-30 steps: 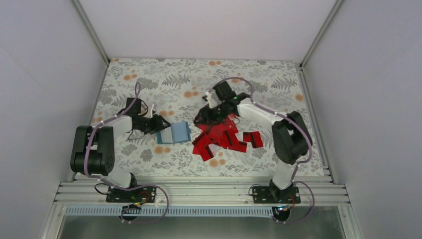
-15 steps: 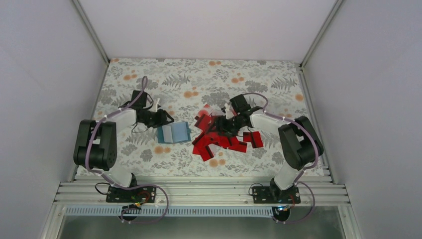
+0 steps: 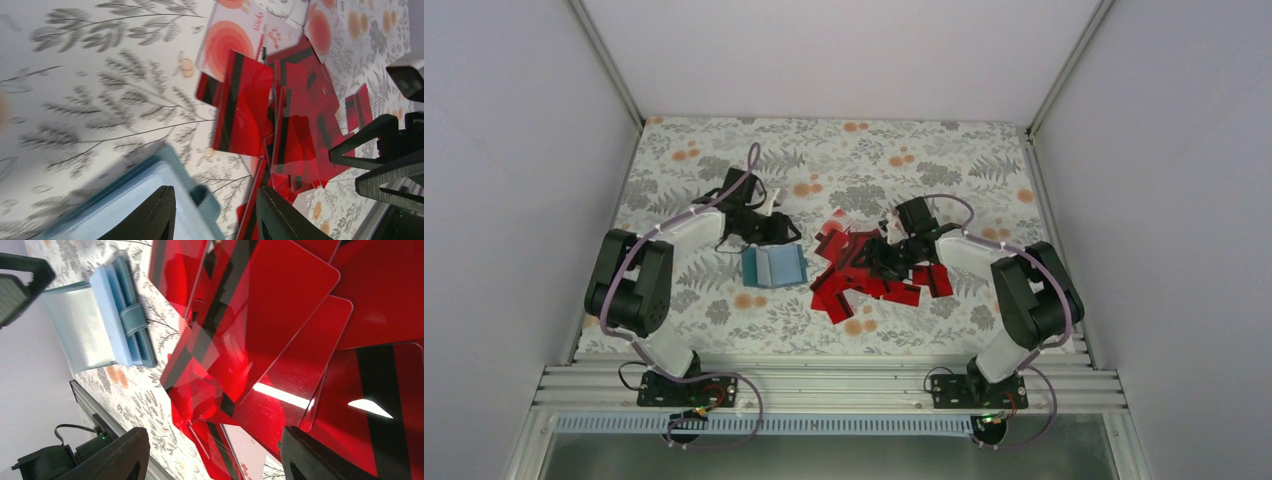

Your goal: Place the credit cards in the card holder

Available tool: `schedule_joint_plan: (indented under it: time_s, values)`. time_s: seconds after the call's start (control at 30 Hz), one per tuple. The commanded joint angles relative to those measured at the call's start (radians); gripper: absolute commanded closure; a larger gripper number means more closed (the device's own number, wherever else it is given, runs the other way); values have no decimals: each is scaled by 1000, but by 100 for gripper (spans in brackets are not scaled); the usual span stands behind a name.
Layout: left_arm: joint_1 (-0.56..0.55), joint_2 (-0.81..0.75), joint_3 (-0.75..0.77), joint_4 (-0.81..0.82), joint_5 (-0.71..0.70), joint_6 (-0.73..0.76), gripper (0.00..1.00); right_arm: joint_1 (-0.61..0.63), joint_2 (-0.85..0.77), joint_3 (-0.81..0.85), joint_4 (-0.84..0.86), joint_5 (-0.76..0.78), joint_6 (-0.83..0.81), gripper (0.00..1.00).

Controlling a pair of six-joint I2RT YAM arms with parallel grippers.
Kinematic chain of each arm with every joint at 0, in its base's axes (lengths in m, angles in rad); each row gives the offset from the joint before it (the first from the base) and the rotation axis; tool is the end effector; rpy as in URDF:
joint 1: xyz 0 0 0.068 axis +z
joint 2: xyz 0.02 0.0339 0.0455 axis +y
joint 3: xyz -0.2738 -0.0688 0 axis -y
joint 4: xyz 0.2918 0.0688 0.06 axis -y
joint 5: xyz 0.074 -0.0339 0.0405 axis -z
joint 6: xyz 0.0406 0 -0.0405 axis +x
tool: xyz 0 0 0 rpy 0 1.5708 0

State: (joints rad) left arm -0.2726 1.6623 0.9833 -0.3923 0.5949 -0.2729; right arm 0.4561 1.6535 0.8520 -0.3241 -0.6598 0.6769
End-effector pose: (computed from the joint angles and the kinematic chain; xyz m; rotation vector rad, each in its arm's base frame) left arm 0.3419 -0.1192 0.1551 0.2076 2.6600 -0.9680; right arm 0.2892 0.1696 0.1227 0.0957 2.8937 1.1847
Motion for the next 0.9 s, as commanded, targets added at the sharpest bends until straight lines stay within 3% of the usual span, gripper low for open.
schedule_joint_plan:
  time_s: [0.0, 0.43, 0.87]
  values:
    - [-73, 36, 69, -7, -16, 13, 58, -13, -56, -15, 56, -10, 3, 33]
    - [-299, 239, 268, -50, -62, -6, 58, -23, -61, -58, 109, 40, 44, 36]
    - [-369, 341, 325, -120, -104, 4, 55, -27, 2, -94, 115, 15, 23, 35]
